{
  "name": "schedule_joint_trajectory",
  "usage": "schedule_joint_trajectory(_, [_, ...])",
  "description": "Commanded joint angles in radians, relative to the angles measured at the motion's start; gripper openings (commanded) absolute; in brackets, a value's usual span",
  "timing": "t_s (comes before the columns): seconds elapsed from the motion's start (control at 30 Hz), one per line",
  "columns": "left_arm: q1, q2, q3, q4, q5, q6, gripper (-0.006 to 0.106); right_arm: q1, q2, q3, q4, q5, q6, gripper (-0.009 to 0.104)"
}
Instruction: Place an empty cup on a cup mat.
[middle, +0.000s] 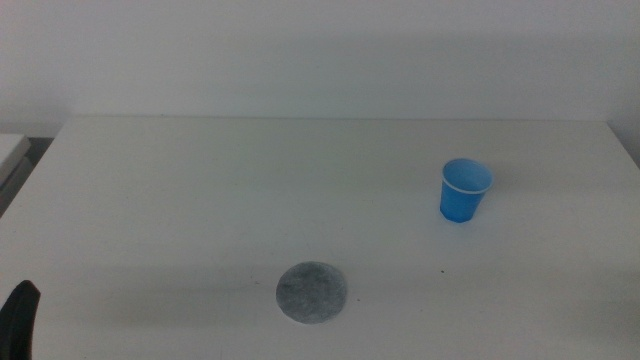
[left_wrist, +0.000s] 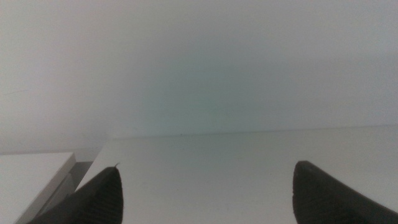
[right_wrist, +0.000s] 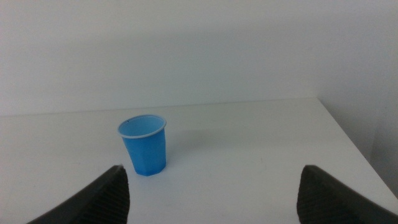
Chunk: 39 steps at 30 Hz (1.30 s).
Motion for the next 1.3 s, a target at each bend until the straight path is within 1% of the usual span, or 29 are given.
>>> schedule_joint_trajectory(0.0, [-0.003, 0.005, 0.000, -0.003, -0.011, -0.002, 0.094, 0.003, -0.004, 0.003, -0.004, -0.011, -0.004, 0.082])
schedule_joint_trajectory(0.07, [-0.003, 0.005, 0.000, -0.005, -0.011, -0.003, 0.094, 0.003, -0.004, 0.003, -0.004, -0.014, -0.004, 0.082])
schedule_joint_trajectory(0.17, [-0.003, 0.005, 0.000, -0.005, -0.011, -0.003, 0.094, 0.003, -0.004, 0.003, 0.021, -0.026, -0.004, 0.082])
schedule_joint_trajectory(0.37, [-0.003, 0.005, 0.000, -0.005, -0.011, -0.003, 0.094, 0.003, -0.004, 0.003, 0.024, -0.045, -0.004, 0.082])
schedule_joint_trajectory(0.4, [-0.003, 0.005, 0.000, -0.005, -0.011, -0.003, 0.094, 0.003, -0.004, -0.005, 0.039, -0.011, 0.007, 0.082])
schedule_joint_trajectory(0.43, [-0.003, 0.005, 0.000, -0.005, -0.011, -0.003, 0.094, 0.003, -0.004, -0.018, 0.049, -0.011, 0.012, 0.082])
schedule_joint_trajectory(0.57, [-0.003, 0.005, 0.000, -0.003, -0.011, -0.003, 0.094, 0.004, 0.086, -0.103, 0.046, 0.001, 0.012, 0.082])
schedule_joint_trajectory(0.7, [-0.003, 0.005, 0.000, -0.003, -0.011, 0.002, 0.094, 0.004, 0.243, -0.230, 0.046, 0.077, 0.040, 0.082])
schedule_joint_trajectory(0.77, [-0.003, 0.005, 0.000, -0.003, -0.011, 0.002, 0.094, 0.004, 0.329, -0.293, 0.028, 0.104, 0.053, 0.082])
schedule_joint_trajectory(0.83, [-0.003, 0.005, 0.000, -0.003, -0.011, 0.002, 0.094, 0.004, 0.423, -0.374, 0.010, 0.181, 0.053, 0.082])
schedule_joint_trajectory(0.97, [-0.003, 0.005, 0.000, -0.003, -0.011, 0.002, 0.094, 0.004, 0.593, -0.540, 0.004, 0.344, 0.053, 0.082])
schedule_joint_trajectory(1.1, [-0.003, 0.005, 0.000, -0.003, -0.011, -0.002, 0.094, 0.004, 0.753, -0.699, 0.031, 0.482, 0.053, 0.082])
schedule_joint_trajectory(1.17, [-0.003, 0.005, 0.000, -0.003, -0.011, -0.002, 0.094, 0.004, 0.827, -0.777, 0.047, 0.526, 0.053, 0.082])
schedule_joint_trajectory(1.27, [-0.003, 0.005, 0.000, -0.003, -0.011, -0.002, 0.094, 0.005, 0.944, -0.880, 0.049, 0.560, 0.055, 0.082])
